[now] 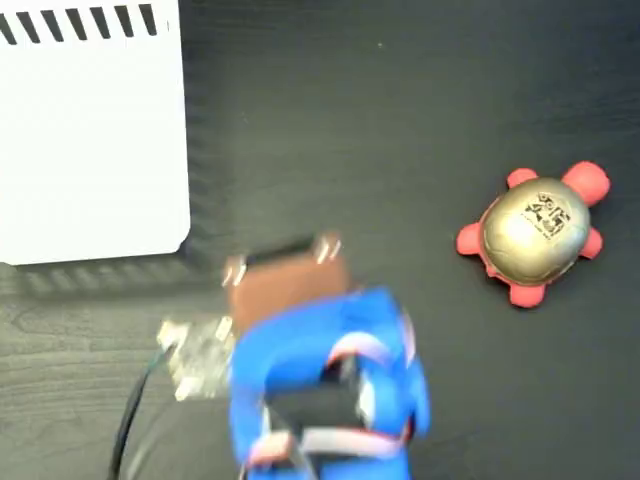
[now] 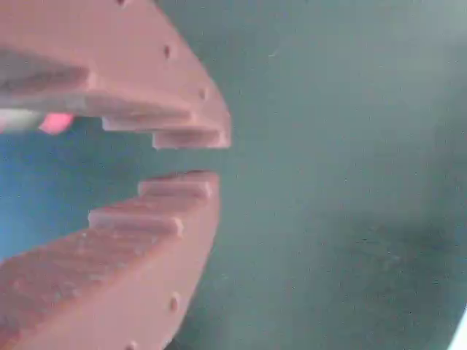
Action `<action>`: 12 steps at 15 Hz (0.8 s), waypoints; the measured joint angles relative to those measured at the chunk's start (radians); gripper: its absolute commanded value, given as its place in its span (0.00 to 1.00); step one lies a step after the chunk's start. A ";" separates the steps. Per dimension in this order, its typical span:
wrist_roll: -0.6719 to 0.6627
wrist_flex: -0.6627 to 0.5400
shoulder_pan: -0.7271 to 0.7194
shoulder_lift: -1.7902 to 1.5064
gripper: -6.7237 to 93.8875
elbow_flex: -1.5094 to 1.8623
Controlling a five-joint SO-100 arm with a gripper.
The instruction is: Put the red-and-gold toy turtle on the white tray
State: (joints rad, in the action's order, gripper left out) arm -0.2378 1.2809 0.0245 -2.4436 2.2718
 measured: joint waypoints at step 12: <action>-0.795 0.118 0.474 0.735 0.07 -0.586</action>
State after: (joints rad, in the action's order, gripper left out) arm -1.0324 1.3990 0.4985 -1.7089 1.6858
